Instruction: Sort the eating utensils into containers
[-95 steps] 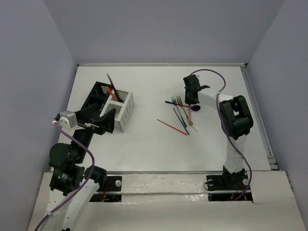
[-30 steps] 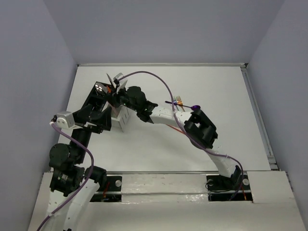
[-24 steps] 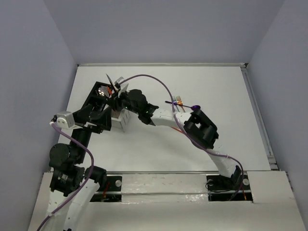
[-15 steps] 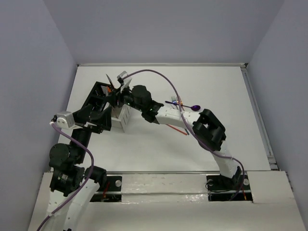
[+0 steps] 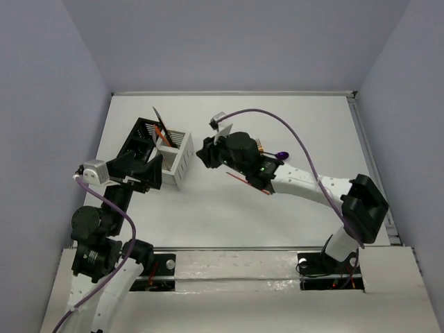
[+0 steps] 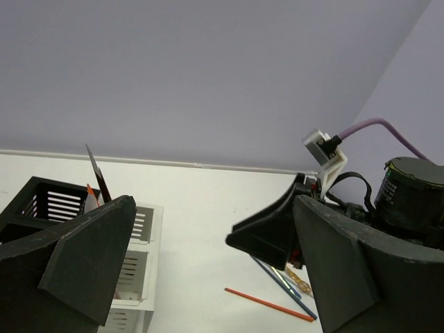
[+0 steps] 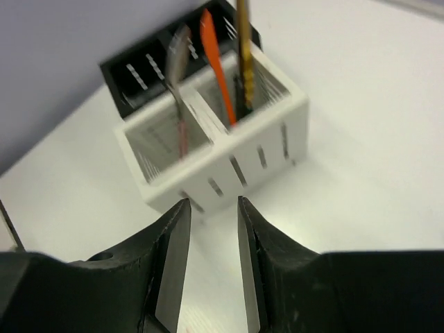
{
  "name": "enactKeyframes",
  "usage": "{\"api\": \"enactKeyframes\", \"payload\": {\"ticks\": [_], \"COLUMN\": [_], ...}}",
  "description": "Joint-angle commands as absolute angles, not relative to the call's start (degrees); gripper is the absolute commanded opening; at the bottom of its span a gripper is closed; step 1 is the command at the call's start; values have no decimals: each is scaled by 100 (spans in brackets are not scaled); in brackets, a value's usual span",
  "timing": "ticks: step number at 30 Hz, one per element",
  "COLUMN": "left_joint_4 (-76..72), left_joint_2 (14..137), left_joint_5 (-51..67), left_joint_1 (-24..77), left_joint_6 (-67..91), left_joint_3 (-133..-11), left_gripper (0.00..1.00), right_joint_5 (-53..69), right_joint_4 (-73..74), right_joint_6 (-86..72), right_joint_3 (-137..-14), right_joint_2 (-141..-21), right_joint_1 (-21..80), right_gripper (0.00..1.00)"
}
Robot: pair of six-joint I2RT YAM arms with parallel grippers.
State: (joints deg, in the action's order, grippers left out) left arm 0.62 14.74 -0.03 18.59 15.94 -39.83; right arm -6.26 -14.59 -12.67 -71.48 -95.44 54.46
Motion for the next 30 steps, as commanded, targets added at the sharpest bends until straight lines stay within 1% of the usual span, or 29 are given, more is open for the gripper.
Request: {"api": "enactKeyframes", "payload": {"ticks": [1,3,6,9,13,18,21,30], "left_joint_4": [-246,-255,-264,-264,-264,-264,-264,-264], "left_joint_2": [1529,1529,1538,1547,1538,1556,1538,1538], "left_joint_5": [193,211,228,229,220,246,264,299], "left_joint_1": [1819,1819,1819,1819,1819,1819,1872,1872], "left_joint_6": [1626,1635,1635,1635,1635,1635,1626,1635], "left_joint_3": [-3990,-3990,-3981,-3973,-3981,-3981,-3981,-3981], "left_gripper": [99,99,99,99,99,99,99,99], "right_joint_5": [-994,-871,-870,-1115,-1081,-1029,-888,-809], "right_joint_4": [-80,174,474,746,914,1116,1064,958], "right_joint_6": [-1792,-2003,-2144,-2214,-2276,-2232,-2241,-2232], "right_joint_3": [-6270,-5847,-5661,-5608,-5599,-5669,-5651,-5800], "right_joint_2": [-8782,-8440,-8315,-8332,-8490,-8762,-8815,-9228], "right_joint_1": [4783,4354,3983,3710,3323,2875,2664,2610], "right_gripper": [38,38,39,41,46,46,46,48]}}
